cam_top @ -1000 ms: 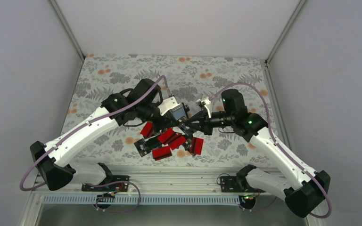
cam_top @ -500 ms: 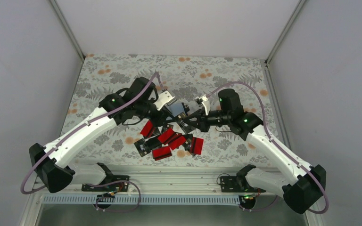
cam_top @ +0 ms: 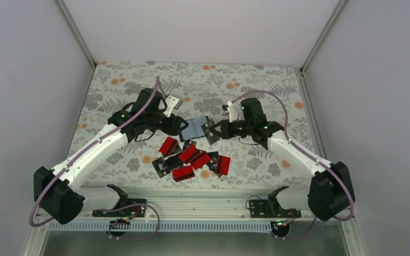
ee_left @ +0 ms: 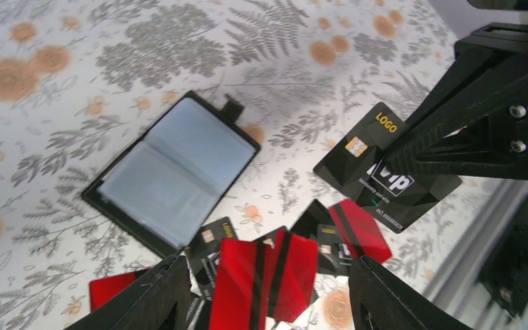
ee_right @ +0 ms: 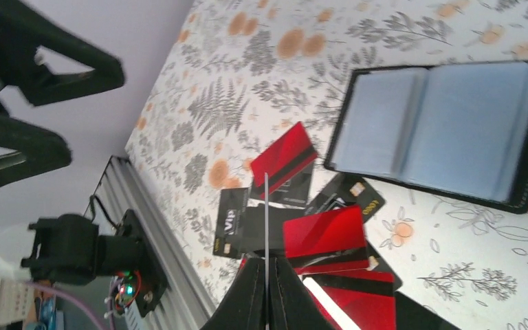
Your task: Put the credit cards into the card holder
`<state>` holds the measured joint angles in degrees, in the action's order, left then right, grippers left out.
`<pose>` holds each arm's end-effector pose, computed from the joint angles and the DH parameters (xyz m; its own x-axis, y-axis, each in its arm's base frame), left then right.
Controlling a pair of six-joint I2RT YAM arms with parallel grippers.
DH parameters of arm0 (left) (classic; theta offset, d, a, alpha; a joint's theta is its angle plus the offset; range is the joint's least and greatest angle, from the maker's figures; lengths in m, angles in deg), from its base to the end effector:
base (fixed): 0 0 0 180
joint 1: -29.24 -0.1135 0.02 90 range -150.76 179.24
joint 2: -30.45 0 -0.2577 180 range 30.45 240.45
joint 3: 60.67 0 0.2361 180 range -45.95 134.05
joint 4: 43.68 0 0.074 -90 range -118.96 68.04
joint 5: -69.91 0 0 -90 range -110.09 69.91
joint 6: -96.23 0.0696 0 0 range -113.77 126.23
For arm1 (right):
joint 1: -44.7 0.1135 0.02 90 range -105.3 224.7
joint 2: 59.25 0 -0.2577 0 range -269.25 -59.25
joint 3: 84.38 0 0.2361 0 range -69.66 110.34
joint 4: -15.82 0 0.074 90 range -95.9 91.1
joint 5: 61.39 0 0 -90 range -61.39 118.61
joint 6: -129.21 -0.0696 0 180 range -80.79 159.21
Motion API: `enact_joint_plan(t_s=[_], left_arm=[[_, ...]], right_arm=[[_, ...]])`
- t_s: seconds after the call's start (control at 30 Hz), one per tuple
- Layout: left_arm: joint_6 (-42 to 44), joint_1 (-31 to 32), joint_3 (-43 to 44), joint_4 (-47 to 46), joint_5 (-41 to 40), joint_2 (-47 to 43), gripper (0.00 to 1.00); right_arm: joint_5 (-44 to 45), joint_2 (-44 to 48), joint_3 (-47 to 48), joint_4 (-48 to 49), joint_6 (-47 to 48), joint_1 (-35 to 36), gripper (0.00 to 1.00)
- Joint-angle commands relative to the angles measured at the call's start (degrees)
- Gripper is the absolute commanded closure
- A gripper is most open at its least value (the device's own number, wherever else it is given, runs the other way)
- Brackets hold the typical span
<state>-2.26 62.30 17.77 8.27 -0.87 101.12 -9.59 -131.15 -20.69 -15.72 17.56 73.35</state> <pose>0.2128 -0.1659 0.2912 -0.6829 0.2782 -0.6754 0.6189 0.7115 -0.3328 0.2186 0.1685 0.2424 -0.8145 -0.1146 -0.5687 -0.5310 0.5422 0.6512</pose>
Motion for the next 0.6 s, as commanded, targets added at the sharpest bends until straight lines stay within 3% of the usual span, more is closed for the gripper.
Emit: enact_joint_plan(t_s=[0.0,0.27,0.57], left_arm=[[-6.2,-1.8,-3.1,-4.9,-5.5,2.0,0.42],[-12.0,-4.5,-5.6,-7.1,-11.6,10.0,0.51],[-13.0,-5.8,-6.2,-11.4,-12.3,18.5,0.73]], right_arm=[[-1.1,-6.5,2.5,2.2,-3.1,-2.1,0.96],[-4.1,-20.8,11.4,-0.5,-1.9,-2.5,0.96],[-2.7,-34.0,20.4,-3.3,1.7,-3.8,0.96]])
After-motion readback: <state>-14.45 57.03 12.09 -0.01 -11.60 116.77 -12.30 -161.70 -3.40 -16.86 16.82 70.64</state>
